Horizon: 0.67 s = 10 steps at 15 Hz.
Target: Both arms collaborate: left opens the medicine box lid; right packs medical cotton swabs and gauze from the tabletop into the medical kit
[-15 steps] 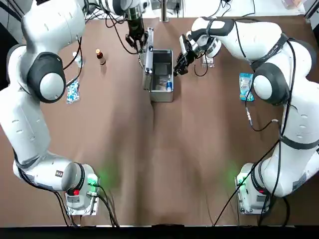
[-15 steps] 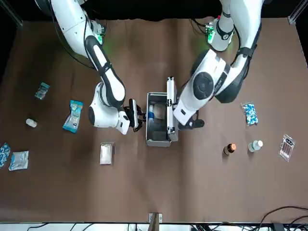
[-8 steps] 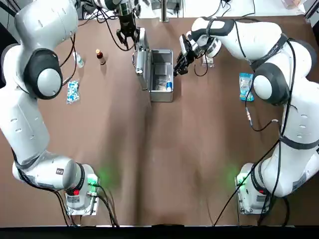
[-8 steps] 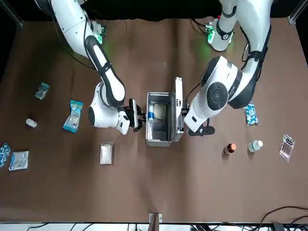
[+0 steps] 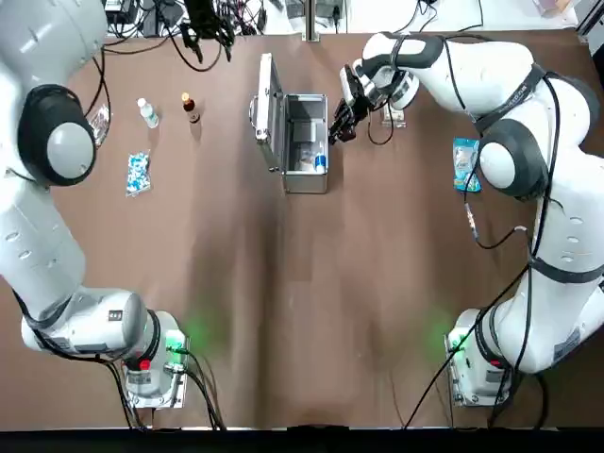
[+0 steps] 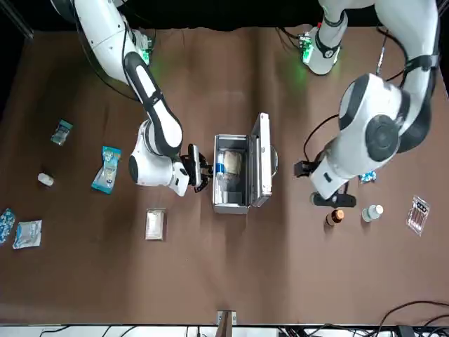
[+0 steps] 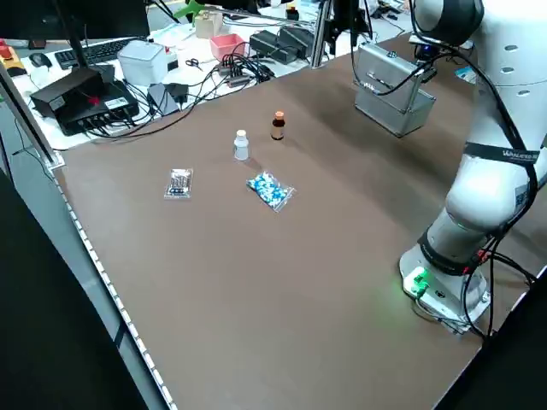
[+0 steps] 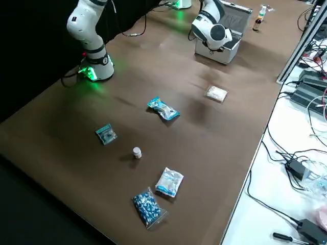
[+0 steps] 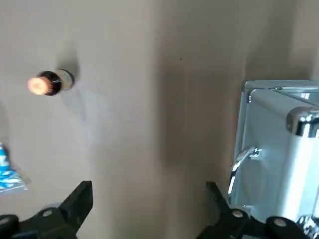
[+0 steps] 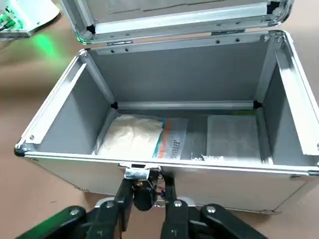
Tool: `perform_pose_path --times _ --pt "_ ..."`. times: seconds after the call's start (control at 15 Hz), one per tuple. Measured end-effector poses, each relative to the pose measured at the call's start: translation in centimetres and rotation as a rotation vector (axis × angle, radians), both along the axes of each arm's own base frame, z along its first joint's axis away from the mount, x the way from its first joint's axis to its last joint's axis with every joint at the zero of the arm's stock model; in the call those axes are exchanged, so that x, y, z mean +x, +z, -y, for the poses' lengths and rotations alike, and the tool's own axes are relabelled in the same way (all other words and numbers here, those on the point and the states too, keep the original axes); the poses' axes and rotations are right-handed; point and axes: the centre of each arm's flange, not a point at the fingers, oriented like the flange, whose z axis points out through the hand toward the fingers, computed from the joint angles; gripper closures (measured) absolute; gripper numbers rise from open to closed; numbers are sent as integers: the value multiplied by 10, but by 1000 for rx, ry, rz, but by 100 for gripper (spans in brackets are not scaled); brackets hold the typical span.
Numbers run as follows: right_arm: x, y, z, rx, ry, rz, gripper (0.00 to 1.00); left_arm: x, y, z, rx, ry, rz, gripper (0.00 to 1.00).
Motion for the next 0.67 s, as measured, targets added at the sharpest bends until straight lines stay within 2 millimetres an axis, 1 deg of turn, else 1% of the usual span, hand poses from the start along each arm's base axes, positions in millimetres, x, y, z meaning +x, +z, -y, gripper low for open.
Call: perform_pose_path --times 0.2,0.4,0.6,0.67 --pt "0 0 0 0 0 0 69 -4 31 -29 8 -26 16 0" --pt "0 0 1 2 1 -5 69 -16 63 -60 28 -58 7 0" --pt "1 -1 2 6 0 -13 69 -30 90 -78 46 -64 5 0" --pt "0 -2 3 10 7 -22 64 -33 97 -81 49 -60 12 0"
